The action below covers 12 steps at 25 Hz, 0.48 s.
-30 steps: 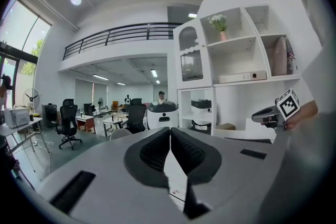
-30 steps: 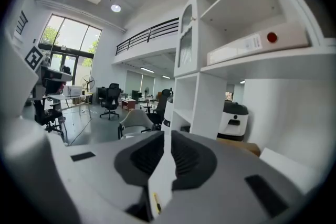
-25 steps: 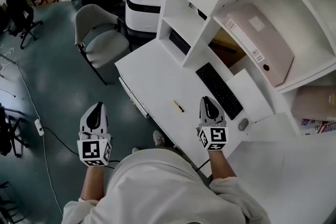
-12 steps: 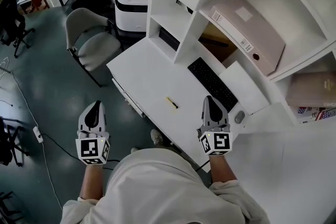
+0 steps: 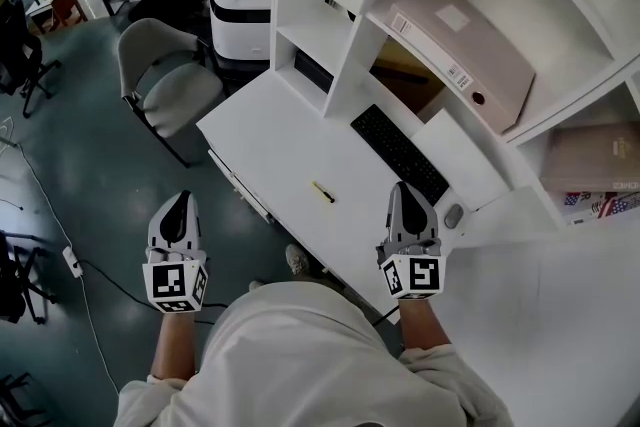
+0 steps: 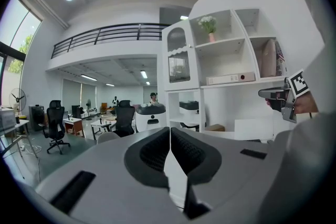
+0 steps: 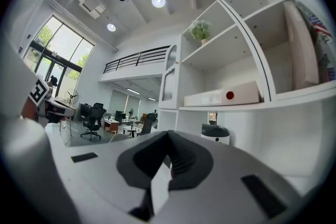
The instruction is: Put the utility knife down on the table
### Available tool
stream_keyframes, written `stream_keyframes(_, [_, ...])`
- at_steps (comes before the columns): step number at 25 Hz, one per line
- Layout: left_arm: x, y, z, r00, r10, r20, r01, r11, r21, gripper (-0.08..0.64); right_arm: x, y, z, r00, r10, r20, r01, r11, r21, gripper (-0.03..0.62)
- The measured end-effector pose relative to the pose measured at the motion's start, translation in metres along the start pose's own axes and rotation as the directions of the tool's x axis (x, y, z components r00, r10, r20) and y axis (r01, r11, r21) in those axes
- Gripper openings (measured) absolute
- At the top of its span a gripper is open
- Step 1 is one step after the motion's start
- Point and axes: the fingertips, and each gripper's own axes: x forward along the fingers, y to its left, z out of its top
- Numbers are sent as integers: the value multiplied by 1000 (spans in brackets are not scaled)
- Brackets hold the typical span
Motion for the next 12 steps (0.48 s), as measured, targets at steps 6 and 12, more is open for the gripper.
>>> stream_keyframes(6, [1,-4,1,1000,-8,0,8,1000,3,9,-4,-3,3,1000,-10,10,10,1000,-7,3])
stream_keyframes(12, [2,-8,2,1000,-12,3,12,1000,5,9,-5,-4,3,1000,-9,11,9,1000,-2,3])
